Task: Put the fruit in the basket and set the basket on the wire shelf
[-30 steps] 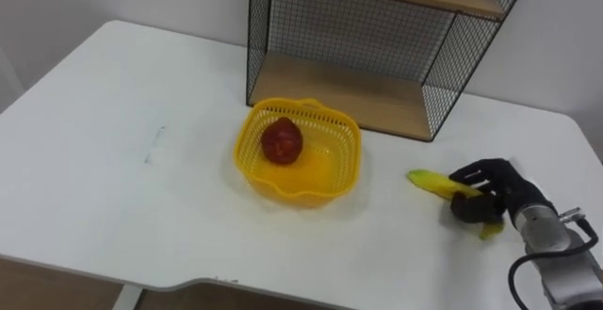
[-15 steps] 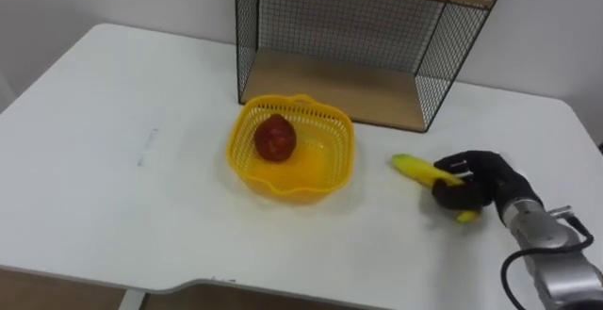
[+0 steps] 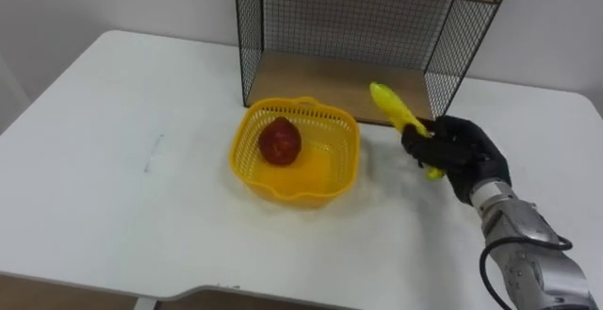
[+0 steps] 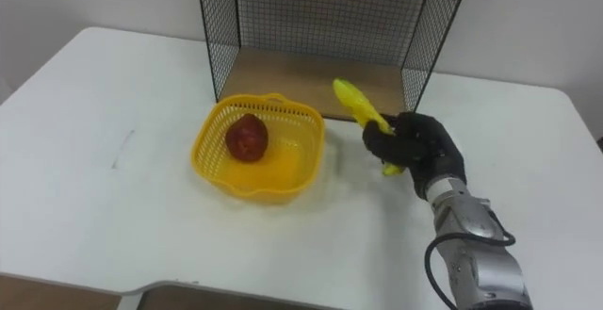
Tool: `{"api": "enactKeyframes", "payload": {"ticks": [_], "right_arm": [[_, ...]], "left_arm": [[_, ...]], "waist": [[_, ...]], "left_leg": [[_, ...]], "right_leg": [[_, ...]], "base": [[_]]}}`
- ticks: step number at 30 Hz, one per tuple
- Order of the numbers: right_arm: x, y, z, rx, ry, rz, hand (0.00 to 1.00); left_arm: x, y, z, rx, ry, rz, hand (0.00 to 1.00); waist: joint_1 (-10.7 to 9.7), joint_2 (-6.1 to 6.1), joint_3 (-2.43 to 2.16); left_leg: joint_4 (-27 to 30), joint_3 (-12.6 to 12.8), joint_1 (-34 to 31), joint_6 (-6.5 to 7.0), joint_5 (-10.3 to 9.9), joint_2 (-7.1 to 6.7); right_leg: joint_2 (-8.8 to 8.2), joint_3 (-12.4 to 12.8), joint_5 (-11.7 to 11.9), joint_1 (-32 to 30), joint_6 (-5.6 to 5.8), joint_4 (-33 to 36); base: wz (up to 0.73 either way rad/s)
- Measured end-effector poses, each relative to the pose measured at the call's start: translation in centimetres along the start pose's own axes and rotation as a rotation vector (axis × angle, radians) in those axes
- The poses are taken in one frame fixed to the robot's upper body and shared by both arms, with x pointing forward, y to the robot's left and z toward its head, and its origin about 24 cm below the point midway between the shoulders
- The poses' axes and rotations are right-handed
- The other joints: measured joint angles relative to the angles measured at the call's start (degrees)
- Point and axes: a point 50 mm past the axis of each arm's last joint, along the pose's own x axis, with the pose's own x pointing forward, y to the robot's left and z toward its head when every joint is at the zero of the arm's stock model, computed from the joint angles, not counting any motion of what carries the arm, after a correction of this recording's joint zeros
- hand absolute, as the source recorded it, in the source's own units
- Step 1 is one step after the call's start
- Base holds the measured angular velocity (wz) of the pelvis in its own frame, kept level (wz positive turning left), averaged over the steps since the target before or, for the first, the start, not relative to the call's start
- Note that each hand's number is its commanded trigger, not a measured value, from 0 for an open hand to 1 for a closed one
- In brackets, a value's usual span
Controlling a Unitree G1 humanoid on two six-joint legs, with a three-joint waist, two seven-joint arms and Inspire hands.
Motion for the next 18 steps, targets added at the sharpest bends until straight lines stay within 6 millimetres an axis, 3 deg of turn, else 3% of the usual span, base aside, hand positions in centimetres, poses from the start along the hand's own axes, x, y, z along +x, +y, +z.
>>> {"api": "enactKeyframes", "payload": {"ticks": [9, 18], "right_arm": [[-0.1, 1.1, 2.5, -0.003, -0.108, 0.013, 1.00], [-0.1, 1.1, 2.7, -0.008, -0.122, -0.016, 1.00]], "left_arm": [[0.0, -0.4, -0.4, -0.001, 0.017, -0.011, 0.00], [0.0, -0.3, -0.2, 0.001, 0.012, -0.008, 0.00]], "waist": [[-1.0, 0.15, -0.02], [-1.1, 0.13, -0.22]], "left_leg": [[-0.1, -0.1, -0.3, 0.00, 0.0, -0.02], [0.1, 0.0, -0.1, 0.00, 0.0, -0.03]], "right_leg": [[0.10, -0.2, 0.0, -0.1, 0.00, 0.1], [0.27, 0.1, 0.0, -0.1, 0.00, 0.1]], "base": [[0.00], [0.00]]}}
